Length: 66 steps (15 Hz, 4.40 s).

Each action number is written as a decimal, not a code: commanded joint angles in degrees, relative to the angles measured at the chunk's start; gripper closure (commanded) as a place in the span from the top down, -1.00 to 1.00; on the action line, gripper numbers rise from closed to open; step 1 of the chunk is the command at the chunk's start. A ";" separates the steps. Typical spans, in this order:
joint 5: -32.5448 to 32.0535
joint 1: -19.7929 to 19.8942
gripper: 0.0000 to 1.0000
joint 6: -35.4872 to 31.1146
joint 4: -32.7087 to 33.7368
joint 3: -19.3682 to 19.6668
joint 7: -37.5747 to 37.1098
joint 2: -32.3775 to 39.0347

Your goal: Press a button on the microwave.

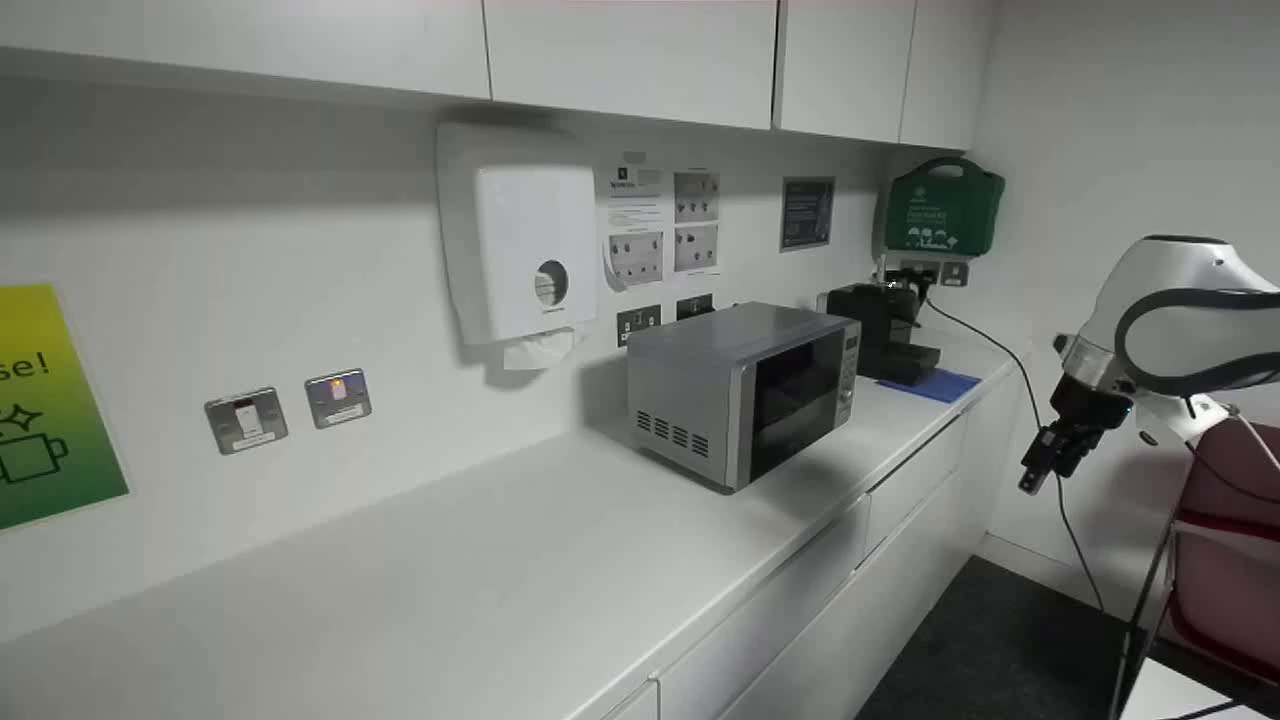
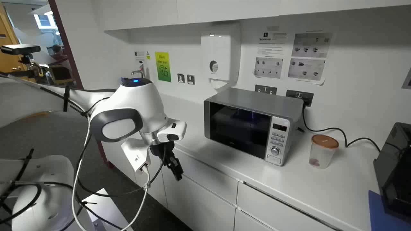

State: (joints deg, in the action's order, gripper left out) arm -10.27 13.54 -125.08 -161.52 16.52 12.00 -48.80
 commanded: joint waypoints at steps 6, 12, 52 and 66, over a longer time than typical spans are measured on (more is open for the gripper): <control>0.47 0.42 1.00 0.23 0.09 -0.45 0.34 0.21; 10.37 0.60 1.00 -2.80 3.51 1.68 -7.62 2.57; 54.52 -4.45 1.00 -64.51 13.67 4.59 -34.71 25.54; 56.53 -2.24 1.00 -71.42 32.63 -0.01 -43.62 49.67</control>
State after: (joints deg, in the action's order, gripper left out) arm 44.36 10.45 -192.67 -133.97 18.96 -30.94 -3.59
